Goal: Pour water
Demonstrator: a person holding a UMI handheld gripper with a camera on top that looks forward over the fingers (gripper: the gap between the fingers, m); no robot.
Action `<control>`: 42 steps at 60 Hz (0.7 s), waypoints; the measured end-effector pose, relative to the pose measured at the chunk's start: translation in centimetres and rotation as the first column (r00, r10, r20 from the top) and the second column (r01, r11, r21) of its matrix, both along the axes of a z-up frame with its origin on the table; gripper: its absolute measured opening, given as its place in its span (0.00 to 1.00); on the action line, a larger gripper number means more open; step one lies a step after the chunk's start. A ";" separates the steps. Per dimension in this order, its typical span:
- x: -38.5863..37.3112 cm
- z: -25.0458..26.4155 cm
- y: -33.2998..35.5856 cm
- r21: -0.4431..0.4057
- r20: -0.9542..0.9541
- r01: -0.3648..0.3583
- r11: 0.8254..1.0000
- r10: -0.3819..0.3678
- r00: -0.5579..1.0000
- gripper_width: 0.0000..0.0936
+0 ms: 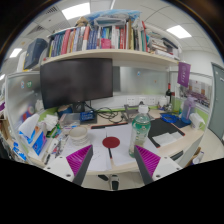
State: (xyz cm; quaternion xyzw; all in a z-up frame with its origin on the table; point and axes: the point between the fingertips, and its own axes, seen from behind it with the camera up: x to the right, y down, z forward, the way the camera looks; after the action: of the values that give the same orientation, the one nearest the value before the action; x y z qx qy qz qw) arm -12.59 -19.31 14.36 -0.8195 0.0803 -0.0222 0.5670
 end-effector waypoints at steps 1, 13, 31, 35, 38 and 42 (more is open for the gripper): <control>0.6 -0.1 0.2 -0.006 -0.001 0.009 1.000 -0.009 1.000 0.91; 7.9 -1.7 3.3 0.007 0.051 0.064 0.998 -0.064 0.997 0.91; 11.2 -4.3 10.1 0.058 0.106 -0.027 0.998 0.021 0.994 0.84; 11.3 -4.7 11.2 0.087 0.110 -0.051 0.995 0.041 0.993 0.77; 11.3 -5.3 12.0 0.094 0.106 -0.067 0.993 0.057 0.993 0.73; 11.2 -5.9 12.9 0.111 0.083 -0.086 0.990 0.077 0.994 0.66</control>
State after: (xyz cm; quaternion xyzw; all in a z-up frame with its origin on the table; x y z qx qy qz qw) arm -1.42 -6.45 8.45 -0.7867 0.0256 -0.0264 0.6162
